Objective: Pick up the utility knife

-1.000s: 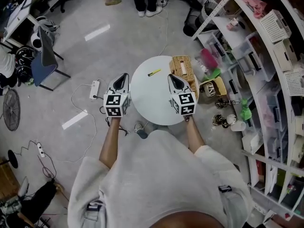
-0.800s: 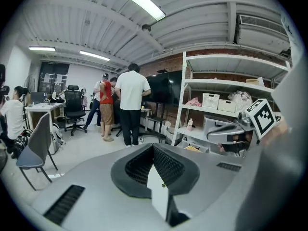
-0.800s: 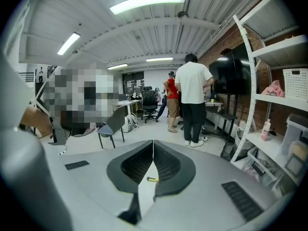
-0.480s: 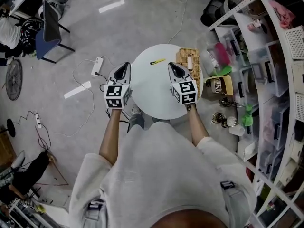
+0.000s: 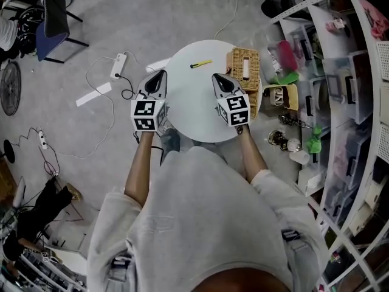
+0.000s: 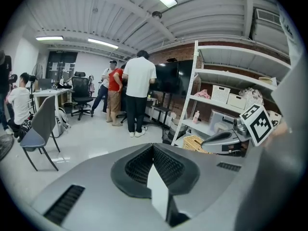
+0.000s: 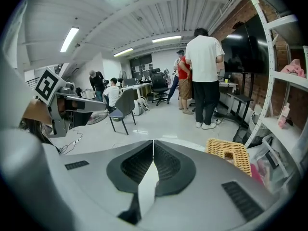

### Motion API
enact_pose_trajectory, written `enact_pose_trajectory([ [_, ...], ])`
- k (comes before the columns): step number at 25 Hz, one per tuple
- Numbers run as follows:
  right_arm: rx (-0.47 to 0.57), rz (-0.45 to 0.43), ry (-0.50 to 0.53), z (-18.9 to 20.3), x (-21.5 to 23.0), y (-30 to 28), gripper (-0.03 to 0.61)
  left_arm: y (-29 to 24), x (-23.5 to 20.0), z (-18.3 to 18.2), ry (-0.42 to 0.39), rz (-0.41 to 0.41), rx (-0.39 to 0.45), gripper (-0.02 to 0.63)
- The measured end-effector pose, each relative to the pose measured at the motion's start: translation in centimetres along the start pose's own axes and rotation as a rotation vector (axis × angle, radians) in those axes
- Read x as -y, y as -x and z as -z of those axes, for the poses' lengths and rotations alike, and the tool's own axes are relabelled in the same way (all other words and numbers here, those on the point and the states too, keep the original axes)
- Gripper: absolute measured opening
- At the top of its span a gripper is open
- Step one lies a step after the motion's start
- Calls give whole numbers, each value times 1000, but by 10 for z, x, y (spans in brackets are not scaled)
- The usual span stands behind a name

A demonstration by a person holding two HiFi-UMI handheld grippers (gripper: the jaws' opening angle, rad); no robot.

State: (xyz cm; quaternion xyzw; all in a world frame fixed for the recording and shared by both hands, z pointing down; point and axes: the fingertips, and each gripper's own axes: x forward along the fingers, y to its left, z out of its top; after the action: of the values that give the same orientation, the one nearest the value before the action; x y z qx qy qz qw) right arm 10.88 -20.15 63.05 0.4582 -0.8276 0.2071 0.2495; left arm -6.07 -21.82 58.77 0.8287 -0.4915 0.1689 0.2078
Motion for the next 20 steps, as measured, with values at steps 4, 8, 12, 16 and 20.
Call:
enact_pose_trajectory([
  [4, -46, -18, 31, 13, -3, -9, 32, -2, 0, 16, 28, -4, -25, 20],
  [8, -96, -43, 102, 20, -6, -22, 32, -1, -1, 29, 41, -7, -43, 20],
  [12, -160, -73, 232, 22, -14, -34, 32, 2, -4, 39, 58, -16, -60, 20],
  [16, -223, -100, 415, 25, -23, -47, 32, 8, -8, 44, 71, -28, -64, 20],
  [20, -295, -108, 668, 31, -28, -58, 32, 14, -11, 45, 74, -36, -61, 20],
])
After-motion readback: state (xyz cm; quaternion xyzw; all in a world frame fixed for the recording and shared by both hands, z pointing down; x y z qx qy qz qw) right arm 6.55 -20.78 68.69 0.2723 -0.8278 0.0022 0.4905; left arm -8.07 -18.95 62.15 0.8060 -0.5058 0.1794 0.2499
